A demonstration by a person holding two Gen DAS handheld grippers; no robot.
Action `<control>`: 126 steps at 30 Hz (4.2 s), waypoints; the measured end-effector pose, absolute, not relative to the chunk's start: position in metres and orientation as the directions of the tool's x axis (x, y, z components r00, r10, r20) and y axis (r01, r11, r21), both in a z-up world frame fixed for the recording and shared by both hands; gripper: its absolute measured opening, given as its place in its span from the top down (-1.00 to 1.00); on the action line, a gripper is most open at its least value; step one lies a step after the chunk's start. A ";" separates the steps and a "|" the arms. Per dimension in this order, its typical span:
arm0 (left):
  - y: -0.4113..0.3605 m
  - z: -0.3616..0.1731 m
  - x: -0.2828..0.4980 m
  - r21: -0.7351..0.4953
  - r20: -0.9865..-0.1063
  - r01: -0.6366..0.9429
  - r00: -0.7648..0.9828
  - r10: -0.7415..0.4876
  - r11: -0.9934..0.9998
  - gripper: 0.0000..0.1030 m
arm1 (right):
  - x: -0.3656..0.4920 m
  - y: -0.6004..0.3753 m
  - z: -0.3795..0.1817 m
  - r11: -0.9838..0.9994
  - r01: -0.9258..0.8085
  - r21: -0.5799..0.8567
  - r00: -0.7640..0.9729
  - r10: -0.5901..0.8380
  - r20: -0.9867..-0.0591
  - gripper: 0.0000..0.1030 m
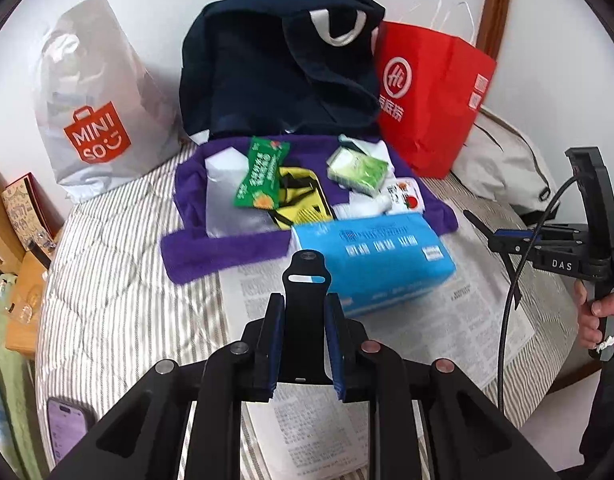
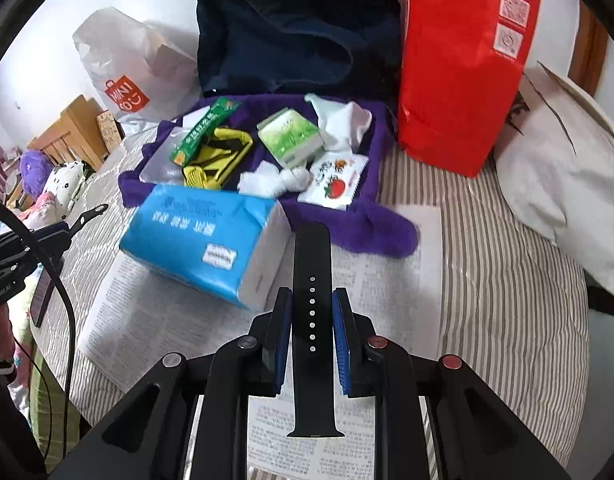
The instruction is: Organize soft objects
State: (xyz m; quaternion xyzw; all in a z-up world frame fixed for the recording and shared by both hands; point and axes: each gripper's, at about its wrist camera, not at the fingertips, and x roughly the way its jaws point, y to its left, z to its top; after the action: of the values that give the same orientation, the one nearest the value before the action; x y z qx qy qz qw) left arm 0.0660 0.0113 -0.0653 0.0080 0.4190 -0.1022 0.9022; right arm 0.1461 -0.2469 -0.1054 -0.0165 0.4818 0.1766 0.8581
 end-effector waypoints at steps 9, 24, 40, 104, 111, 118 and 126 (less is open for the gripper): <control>0.021 -0.056 0.098 -0.079 -0.749 0.176 0.639 -0.174 0.981 0.62 | 0.173 -0.237 -0.091 0.933 -0.329 0.147 0.489 0.302 -0.818 0.61; 0.029 -0.046 0.143 -0.089 -0.739 0.161 0.651 -0.173 0.983 0.62 | 0.218 -0.219 -0.080 0.932 -0.337 0.135 0.502 0.300 -0.811 0.61; 0.030 -0.061 0.195 -0.123 -0.748 0.156 0.635 -0.195 0.980 0.62 | 0.272 -0.212 -0.094 0.940 -0.312 0.139 0.498 0.287 -0.818 0.61; 0.007 -0.108 0.252 -0.129 -0.822 0.169 0.533 -0.201 0.977 -0.28 | 0.315 -0.193 -0.126 0.925 -0.335 0.182 0.475 0.332 -0.815 -0.34; 0.003 -0.086 0.224 -0.105 -0.818 0.190 0.542 -0.194 0.976 -0.61 | 0.284 -0.198 -0.104 0.933 -0.314 0.175 0.504 0.320 -0.802 -0.58; 0.003 -0.055 0.187 -0.123 -0.789 0.179 0.579 -0.205 0.976 -0.91 | 0.239 -0.215 -0.073 0.953 -0.252 0.168 0.556 0.284 -0.781 -0.86; 0.003 -0.027 0.135 -0.130 -0.757 0.124 0.628 -0.179 0.984 -1.00 | 0.179 -0.235 -0.053 0.968 -0.185 0.168 0.584 0.246 -0.774 -0.95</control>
State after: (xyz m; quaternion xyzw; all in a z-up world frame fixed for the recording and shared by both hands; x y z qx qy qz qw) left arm 0.1346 0.0027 -0.0270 -0.0325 0.4227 -0.0841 0.9018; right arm 0.1788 -0.2353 -0.0532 0.0343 0.4398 0.1212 0.8892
